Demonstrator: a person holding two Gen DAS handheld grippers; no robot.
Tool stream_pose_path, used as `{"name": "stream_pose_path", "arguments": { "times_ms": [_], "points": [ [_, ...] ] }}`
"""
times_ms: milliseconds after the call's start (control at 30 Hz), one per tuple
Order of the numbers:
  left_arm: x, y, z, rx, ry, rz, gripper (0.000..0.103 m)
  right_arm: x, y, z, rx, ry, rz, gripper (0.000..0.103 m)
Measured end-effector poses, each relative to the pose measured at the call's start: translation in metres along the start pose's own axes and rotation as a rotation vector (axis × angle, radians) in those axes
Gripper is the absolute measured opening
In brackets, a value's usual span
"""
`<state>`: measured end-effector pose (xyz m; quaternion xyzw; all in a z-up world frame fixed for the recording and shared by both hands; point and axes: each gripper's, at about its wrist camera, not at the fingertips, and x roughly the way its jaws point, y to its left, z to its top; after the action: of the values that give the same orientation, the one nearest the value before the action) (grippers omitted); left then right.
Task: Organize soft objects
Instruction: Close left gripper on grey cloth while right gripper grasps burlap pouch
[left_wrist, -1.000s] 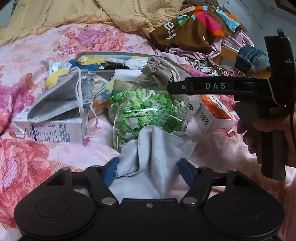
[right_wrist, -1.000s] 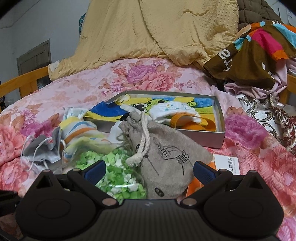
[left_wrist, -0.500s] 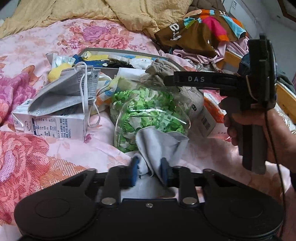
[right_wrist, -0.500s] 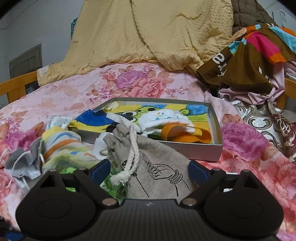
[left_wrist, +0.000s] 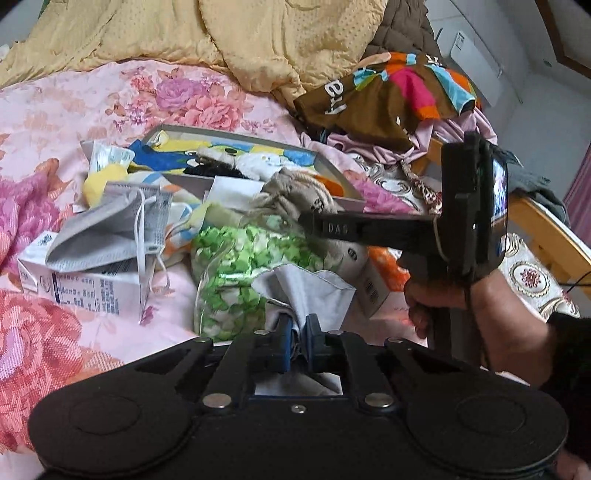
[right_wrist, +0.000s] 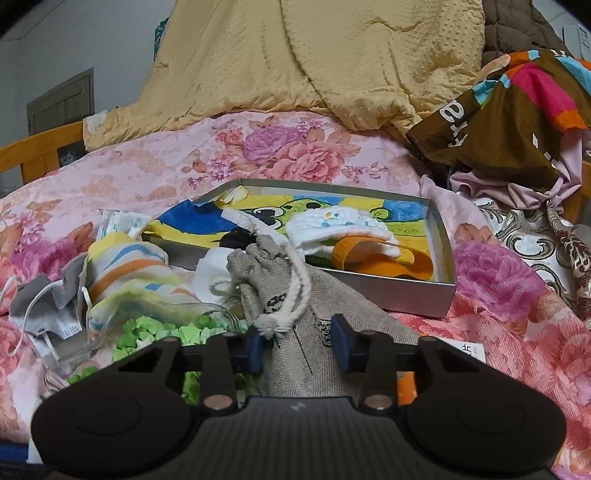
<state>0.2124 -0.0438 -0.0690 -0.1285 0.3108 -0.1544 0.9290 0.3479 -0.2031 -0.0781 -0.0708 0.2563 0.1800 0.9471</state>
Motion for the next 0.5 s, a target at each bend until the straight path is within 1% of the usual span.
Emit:
{"name": "stream_pose_path", "arguments": {
  "times_ms": [67, 133, 233, 333, 500],
  "points": [
    [-0.001, -0.001, 0.004, -0.01, -0.008, 0.005, 0.007, 0.0, 0.0, 0.001, -0.006, 0.002, 0.001, 0.034],
    [-0.003, -0.002, 0.008, -0.02, -0.016, 0.009, 0.007, -0.002, 0.001, 0.001, -0.017, -0.003, 0.003, 0.026],
    [-0.004, -0.006, 0.017, -0.027, -0.036, 0.018, 0.007, -0.003, 0.001, 0.002, -0.022, -0.013, 0.001, 0.02],
    [-0.003, -0.01, 0.028, -0.03, -0.056, 0.027, 0.007, -0.006, -0.004, 0.004, -0.002, -0.031, 0.006, 0.015],
    [0.002, -0.013, 0.05, -0.046, -0.089, 0.039, 0.007, -0.014, -0.013, 0.009, 0.047, -0.071, 0.012, 0.013]
  ]
}}
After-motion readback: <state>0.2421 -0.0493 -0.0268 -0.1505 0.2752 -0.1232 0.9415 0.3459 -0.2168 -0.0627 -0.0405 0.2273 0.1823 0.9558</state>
